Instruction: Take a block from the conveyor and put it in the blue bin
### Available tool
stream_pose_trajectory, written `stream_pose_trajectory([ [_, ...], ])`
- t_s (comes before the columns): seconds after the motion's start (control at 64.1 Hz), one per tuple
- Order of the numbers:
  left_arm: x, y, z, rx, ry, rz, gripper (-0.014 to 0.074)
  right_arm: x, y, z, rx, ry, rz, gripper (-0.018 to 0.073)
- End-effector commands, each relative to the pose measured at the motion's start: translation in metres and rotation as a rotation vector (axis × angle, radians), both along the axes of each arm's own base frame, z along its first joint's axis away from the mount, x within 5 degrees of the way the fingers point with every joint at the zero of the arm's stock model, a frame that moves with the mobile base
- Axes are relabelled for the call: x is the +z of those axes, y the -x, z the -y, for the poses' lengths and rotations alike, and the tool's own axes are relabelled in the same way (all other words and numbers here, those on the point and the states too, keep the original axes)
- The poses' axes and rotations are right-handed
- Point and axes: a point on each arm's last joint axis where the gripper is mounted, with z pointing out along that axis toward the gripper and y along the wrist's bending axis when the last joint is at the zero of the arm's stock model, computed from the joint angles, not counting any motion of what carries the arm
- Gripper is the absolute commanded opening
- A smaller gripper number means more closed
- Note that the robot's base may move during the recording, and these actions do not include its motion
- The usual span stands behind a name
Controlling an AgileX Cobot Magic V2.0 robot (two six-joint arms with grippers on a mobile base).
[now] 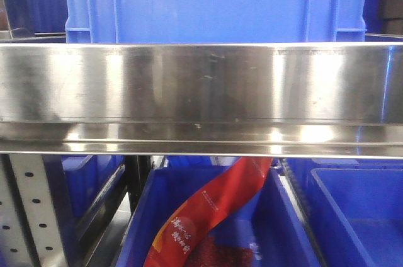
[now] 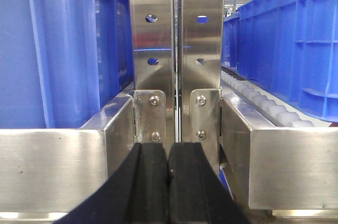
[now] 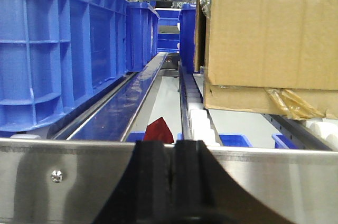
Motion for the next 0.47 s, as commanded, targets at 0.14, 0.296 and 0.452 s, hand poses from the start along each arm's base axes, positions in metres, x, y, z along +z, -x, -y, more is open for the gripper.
stream_pose_trajectory([
  [0.14,0.0020,0.0007,-0.0003,0.005,0.003,0.020,-0.0111,0.0019,0.0003,0.0005,-0.007,0.005,0.027,-0.0153],
  [0.296,0.0020,0.0007,-0.0003,0.005,0.003,0.020,-0.0111,0.0019,0.0003,0.0005,-0.007,0.005,0.027,-0.0153],
  [0.452,0.0020,0.0007,-0.0003,0.005,0.003,0.020,-0.0111,0.0019,0.0003,0.0005,-0.007,0.005,0.027,-0.0153],
])
